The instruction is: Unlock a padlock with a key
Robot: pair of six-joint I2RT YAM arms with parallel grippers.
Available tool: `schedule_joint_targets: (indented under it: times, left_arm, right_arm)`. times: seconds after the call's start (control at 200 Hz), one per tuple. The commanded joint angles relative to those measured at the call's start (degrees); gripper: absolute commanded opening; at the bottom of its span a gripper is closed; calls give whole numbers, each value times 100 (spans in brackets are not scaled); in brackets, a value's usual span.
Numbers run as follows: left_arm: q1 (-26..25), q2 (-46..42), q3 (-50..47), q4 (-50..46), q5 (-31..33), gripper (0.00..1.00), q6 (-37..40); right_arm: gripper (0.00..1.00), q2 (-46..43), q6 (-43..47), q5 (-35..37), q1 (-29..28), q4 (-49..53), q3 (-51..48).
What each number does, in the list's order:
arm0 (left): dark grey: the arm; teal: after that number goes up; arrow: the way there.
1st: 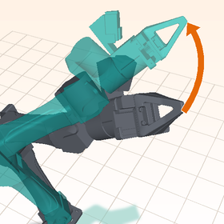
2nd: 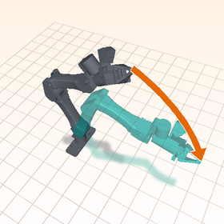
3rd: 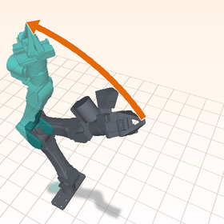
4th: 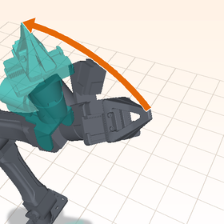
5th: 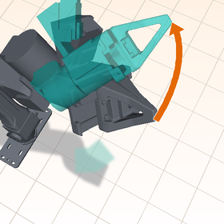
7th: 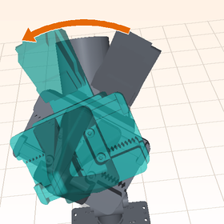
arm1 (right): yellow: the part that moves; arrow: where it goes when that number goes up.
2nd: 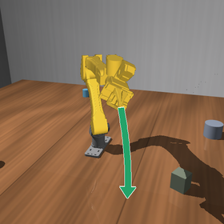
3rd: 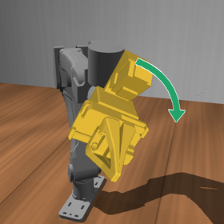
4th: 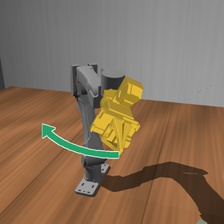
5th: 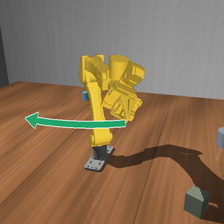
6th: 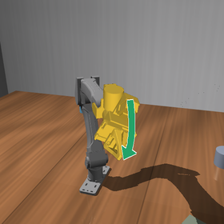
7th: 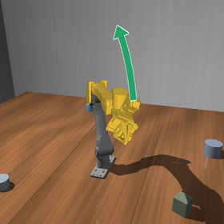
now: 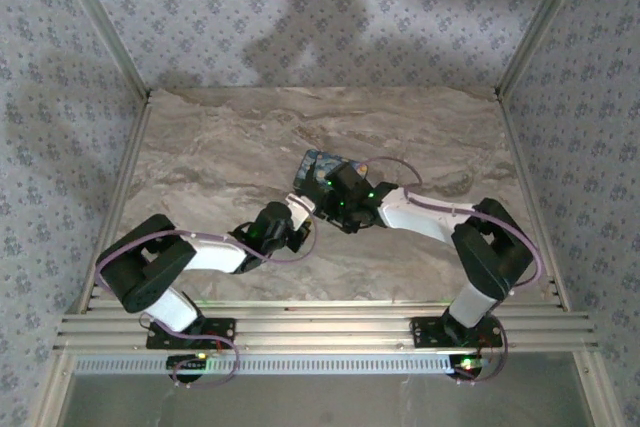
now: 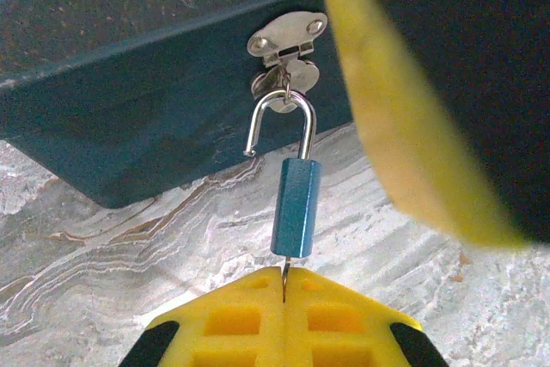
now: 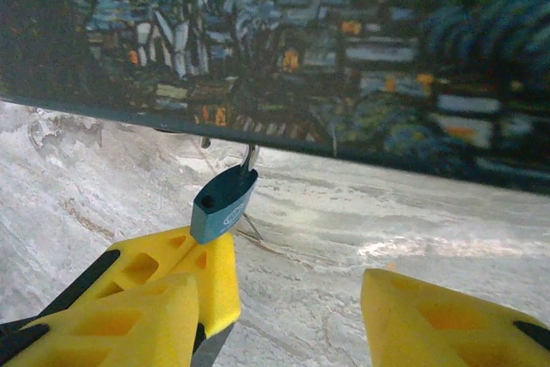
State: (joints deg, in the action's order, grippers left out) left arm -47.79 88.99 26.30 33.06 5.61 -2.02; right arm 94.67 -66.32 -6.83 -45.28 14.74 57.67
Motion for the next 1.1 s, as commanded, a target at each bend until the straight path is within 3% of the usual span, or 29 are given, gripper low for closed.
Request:
schedule_joint_targets:
  times: [0.0, 0.3, 0.67, 1.094]
  left_arm:
    - [-62, -33, -61, -69, 45, 0, 70]
    - [-80, -126, -110, 52, 10, 0, 14]
    - [-136, -88, -106, 174, -47, 0, 19]
    - [-220, -84, -82, 319, -119, 0, -129]
  right_arm:
    - [50, 166, -115, 112, -99, -210, 200]
    - [42, 256, -239, 501, -172, -429, 300]
    - [54, 590, -357, 409, -174, -713, 361]
    - [51, 785, -285, 424, -240, -501, 519]
